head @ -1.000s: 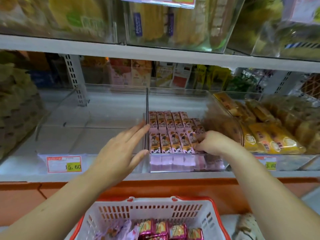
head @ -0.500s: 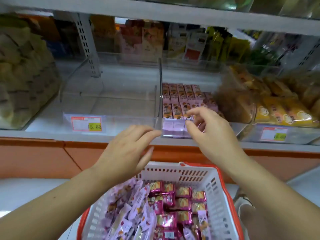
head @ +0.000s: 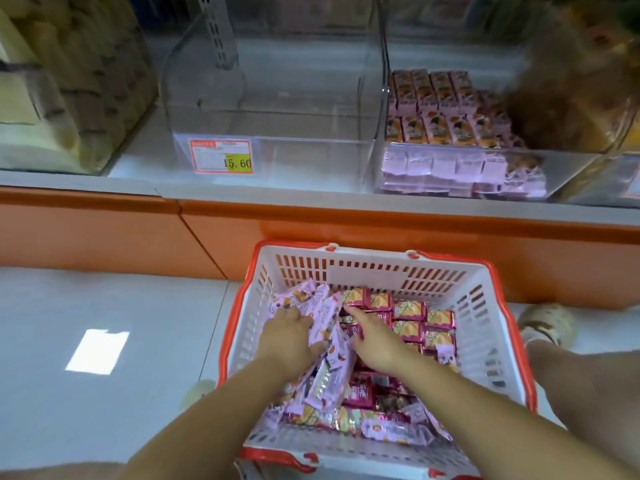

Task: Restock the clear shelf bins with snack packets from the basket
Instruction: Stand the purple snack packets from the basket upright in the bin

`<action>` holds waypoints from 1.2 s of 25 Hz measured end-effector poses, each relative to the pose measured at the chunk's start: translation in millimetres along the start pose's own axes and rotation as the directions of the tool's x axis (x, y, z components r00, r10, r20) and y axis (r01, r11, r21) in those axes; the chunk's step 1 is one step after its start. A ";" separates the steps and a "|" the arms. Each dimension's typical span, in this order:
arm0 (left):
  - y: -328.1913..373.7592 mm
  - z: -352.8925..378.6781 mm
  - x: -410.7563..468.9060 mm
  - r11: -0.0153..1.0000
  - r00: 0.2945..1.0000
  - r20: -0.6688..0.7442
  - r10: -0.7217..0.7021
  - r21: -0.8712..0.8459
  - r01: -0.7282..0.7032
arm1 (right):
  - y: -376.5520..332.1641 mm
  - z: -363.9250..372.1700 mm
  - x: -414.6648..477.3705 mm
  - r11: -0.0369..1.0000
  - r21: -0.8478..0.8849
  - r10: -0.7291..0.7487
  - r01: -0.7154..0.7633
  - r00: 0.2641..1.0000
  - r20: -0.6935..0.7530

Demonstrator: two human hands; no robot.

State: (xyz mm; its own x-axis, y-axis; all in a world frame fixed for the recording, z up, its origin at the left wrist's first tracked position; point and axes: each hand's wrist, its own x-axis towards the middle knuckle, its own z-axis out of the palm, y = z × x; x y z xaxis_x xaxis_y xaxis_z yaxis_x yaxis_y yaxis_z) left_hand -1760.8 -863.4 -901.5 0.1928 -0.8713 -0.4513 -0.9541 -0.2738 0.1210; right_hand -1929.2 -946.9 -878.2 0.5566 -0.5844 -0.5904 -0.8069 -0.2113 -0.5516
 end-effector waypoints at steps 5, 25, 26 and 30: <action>11.4 8.7 6.4 0.998 0.995 -0.076 -0.062 -0.009 0.062 | 8.6 4.7 4.6 0.986 0.168 0.006 0.001 0.999 -0.045; 70.6 -45.9 -25.7 0.474 0.960 0.053 0.275 -0.876 -0.087 | 18.5 -39.0 -46.4 0.483 0.861 0.222 0.160 0.929 -0.297; 73.8 -46.5 -26.2 0.476 0.956 0.047 0.289 -0.874 -0.101 | 20.1 -40.8 -49.6 0.468 0.866 0.219 0.174 0.927 -0.305; 86.2 -53.1 -28.2 0.457 0.950 0.019 0.311 -0.879 -0.132 | 28.9 -47.8 -59.7 0.442 0.873 0.225 0.205 0.917 -0.329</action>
State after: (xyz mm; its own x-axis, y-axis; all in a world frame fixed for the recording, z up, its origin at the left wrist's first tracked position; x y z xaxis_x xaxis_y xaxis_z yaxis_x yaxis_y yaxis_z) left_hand -1836.3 -884.1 -831.4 -0.1181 -0.9052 -0.4082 -0.2603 -0.3685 0.8924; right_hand -1995.2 -955.6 -830.7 0.2641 -0.8415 -0.4713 -0.0700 0.4706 -0.8796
